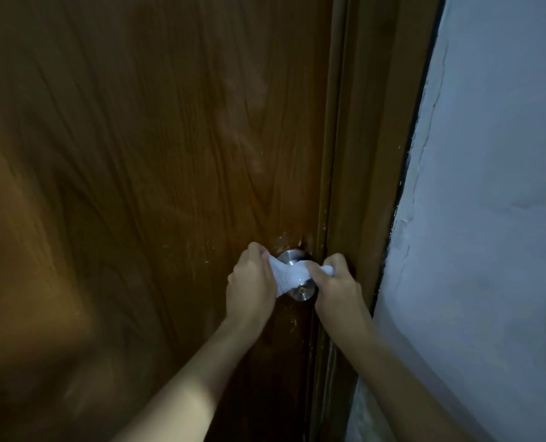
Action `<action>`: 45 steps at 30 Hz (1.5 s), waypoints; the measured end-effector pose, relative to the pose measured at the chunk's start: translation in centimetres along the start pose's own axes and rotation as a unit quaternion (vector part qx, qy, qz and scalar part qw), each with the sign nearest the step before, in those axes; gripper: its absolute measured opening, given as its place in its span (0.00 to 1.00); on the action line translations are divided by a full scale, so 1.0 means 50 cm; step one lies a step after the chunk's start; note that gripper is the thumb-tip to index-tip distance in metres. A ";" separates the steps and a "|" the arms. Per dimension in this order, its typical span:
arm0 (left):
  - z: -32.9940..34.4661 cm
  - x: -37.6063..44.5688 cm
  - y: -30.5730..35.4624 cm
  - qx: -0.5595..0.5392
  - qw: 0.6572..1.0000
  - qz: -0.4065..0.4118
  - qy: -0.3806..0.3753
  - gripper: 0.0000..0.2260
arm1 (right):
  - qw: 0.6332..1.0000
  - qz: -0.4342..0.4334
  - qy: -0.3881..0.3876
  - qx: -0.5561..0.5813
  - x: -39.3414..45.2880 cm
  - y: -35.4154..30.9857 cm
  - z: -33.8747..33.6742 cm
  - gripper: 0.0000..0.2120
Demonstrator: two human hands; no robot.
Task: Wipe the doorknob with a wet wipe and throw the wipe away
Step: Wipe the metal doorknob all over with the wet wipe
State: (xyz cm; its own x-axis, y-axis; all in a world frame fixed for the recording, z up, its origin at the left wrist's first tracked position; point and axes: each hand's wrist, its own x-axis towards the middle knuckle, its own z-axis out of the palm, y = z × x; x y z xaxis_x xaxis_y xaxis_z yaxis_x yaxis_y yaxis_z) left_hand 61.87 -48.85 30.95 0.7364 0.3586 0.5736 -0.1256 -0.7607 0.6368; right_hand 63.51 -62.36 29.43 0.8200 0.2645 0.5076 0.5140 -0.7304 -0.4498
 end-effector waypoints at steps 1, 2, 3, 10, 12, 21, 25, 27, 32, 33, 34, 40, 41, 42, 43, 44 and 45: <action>0.003 -0.002 0.001 0.017 1.000 0.004 -0.003 0.07 | 1.000 0.007 -0.003 -0.013 -0.006 -0.001 0.008 0.17; 0.006 -0.004 0.004 0.026 1.000 0.005 -0.003 0.08 | 1.000 0.008 0.006 -0.021 -0.015 -0.001 0.013 0.19; 0.008 -0.005 0.008 0.030 1.000 0.002 -0.002 0.08 | 0.999 0.023 0.011 -0.023 -0.018 -0.004 0.016 0.20; 0.040 -0.050 -0.005 0.013 0.994 -0.082 -0.075 0.03 | 0.998 0.013 0.062 0.023 -0.046 0.012 0.029 0.19; 0.047 -0.055 -0.008 0.006 0.990 -0.103 -0.093 0.03 | 0.997 0.009 0.070 0.022 -0.049 0.014 0.031 0.21; 0.039 -0.060 -0.024 0.067 0.984 -0.053 -0.156 0.05 | 1.000 -0.008 0.023 -0.019 -0.048 0.036 0.025 0.17; 0.023 -0.057 -0.045 0.122 0.971 -0.082 -0.189 0.05 | 0.999 0.008 -0.033 -0.022 -0.048 0.039 0.021 0.12; 0.010 -0.047 -0.050 0.125 0.975 -0.064 -0.175 0.04 | 0.999 0.037 -0.034 -0.007 -0.037 0.038 0.018 0.13; -0.015 -0.023 -0.042 0.099 0.987 0.005 -0.127 0.05 | 0.997 0.067 0.024 0.039 0.004 0.015 -0.008 0.08; -0.021 -0.016 -0.039 0.091 0.990 0.013 -0.108 0.05 | 0.997 0.057 0.037 0.046 0.008 0.012 -0.016 0.07; -0.027 -0.007 -0.035 0.086 0.992 0.020 -0.091 0.05 | 0.997 0.043 0.045 0.051 0.013 0.008 -0.023 0.06; -0.037 0.016 -0.001 0.085 0.985 0.100 -0.112 0.06 | 0.991 -0.039 0.121 0.051 0.028 -0.014 -0.045 0.03; -0.036 0.020 0.005 0.093 0.982 0.115 -0.119 0.06 | 0.990 -0.047 0.123 0.051 0.027 -0.018 -0.044 0.03; -0.037 0.029 0.011 0.100 0.980 0.127 -0.119 0.07 | 0.991 -0.052 0.112 0.045 0.024 -0.018 -0.041 0.03; -0.041 0.041 0.016 0.104 0.978 0.140 -0.113 0.07 | 0.994 -0.049 0.092 0.039 0.020 -0.018 -0.037 0.04; -0.045 0.055 0.023 0.103 0.978 0.150 -0.101 0.07 | 0.996 -0.038 0.069 0.035 0.017 -0.016 -0.034 0.06; -0.052 0.067 0.027 0.101 0.978 0.158 -0.089 0.07 | 0.998 -0.022 0.046 0.035 0.013 -0.015 -0.033 0.08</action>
State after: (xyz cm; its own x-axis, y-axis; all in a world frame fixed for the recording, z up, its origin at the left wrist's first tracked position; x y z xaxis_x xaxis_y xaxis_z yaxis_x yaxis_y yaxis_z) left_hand 62.46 -47.29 35.07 0.7882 0.0023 0.6154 -0.2452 -0.9161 0.3174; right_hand 63.27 -62.66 31.29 0.7708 0.2341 0.5925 0.5688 -0.6718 -0.4745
